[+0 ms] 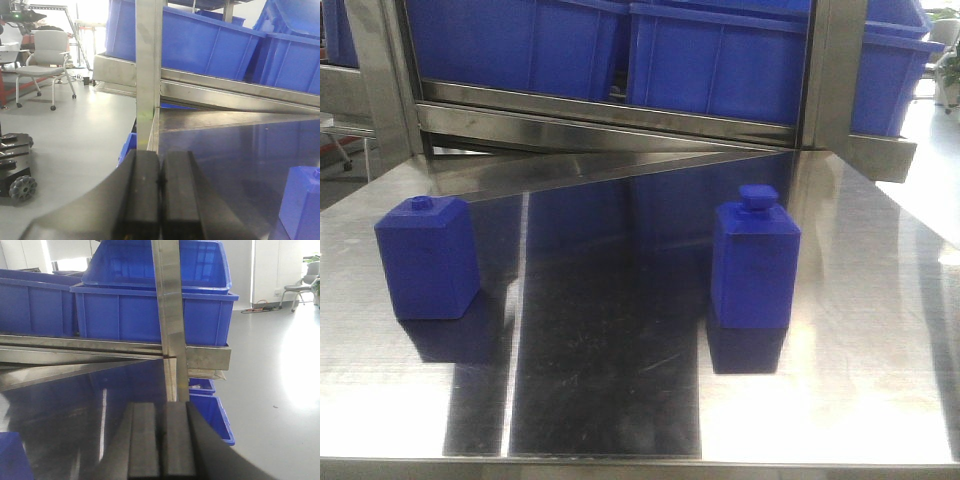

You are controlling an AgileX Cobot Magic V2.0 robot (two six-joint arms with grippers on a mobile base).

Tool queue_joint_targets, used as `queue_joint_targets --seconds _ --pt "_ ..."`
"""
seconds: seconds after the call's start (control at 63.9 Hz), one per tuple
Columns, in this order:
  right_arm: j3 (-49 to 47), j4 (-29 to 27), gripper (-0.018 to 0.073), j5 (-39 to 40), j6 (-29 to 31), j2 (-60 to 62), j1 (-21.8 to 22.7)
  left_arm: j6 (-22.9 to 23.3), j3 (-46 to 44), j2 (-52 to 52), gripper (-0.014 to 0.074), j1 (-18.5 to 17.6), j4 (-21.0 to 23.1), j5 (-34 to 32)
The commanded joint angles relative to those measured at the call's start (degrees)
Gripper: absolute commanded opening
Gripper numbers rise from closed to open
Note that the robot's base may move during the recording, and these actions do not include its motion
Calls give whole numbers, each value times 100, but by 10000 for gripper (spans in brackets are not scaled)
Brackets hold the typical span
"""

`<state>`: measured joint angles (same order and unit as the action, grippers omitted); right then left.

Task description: Pick and sort blue part to right shelf

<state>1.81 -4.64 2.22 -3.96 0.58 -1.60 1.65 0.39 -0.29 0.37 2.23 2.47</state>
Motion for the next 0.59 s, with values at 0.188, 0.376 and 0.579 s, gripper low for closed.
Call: queue_joint_targets --seconds 0.188,0.376,0.579 --pt "-129 5 54 494 28 130 14 42 132 -138 133 -24 40 -453" --pt "-129 5 54 494 28 130 14 42 132 -138 133 -24 40 -453" --pt "-129 5 54 495 28 130 14 42 132 -138 133 -24 40 -453"
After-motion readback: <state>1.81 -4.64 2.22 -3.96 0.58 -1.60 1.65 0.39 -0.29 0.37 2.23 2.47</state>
